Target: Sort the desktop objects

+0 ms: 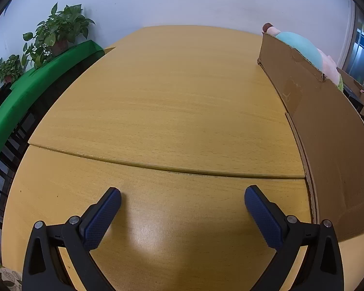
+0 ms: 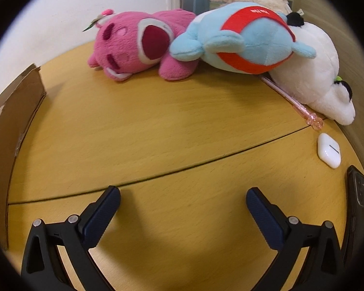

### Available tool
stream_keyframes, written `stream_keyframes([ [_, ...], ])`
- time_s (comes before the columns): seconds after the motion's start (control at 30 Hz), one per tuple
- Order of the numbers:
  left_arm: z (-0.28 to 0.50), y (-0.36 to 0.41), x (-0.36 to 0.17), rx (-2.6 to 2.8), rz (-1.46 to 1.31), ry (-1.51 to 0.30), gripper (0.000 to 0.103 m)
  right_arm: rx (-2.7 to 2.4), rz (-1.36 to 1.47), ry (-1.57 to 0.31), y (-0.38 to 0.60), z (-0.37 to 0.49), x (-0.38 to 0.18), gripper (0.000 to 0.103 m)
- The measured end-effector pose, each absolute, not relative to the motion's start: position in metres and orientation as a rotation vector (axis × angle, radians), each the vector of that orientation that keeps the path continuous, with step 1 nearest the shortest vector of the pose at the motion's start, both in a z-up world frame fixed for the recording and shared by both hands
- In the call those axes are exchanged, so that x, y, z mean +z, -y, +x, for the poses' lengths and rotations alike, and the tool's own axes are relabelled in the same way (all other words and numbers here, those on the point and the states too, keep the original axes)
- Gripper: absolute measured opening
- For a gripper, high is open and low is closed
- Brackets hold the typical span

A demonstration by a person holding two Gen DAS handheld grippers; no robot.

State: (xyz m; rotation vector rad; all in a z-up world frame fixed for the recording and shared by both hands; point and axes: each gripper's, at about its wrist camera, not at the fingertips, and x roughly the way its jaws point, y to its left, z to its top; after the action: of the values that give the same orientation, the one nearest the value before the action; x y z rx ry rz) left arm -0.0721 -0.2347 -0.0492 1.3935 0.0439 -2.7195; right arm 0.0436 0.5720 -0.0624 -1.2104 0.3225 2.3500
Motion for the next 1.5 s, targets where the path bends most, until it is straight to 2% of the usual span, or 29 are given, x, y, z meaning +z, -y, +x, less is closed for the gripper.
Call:
stream_keyframes([
  [0.57,-0.068,0.234,-0.053,-2.691,1.409,-0.065,0.103,2.343,-1.211,-0.321,-0.574,0.042,-0.059,0.103],
  [0.73,-0.067,0.221,-0.053,-2.846,1.438,0.099,0.103,2.344,-1.21,-0.321,-0.574,0.041,-0.058,0.103],
  [1.0,-0.068,0.217,-0.057,-2.803,1.43,0.016,0.103,2.345,-1.21,-0.32,-0.574,0.041,-0.058,0.103],
  [1.3,-0.077,0.237,-0.057,-2.618,1.337,-0.159,0.103,2.346,-1.209,-0.319,-0.573,0.041,-0.058,0.103],
  [1.5,-0.073,0.256,-0.056,-2.558,1.311,-0.186,0.103,2.347,-1.209,-0.319,-0.572,0.041,-0.057,0.103],
])
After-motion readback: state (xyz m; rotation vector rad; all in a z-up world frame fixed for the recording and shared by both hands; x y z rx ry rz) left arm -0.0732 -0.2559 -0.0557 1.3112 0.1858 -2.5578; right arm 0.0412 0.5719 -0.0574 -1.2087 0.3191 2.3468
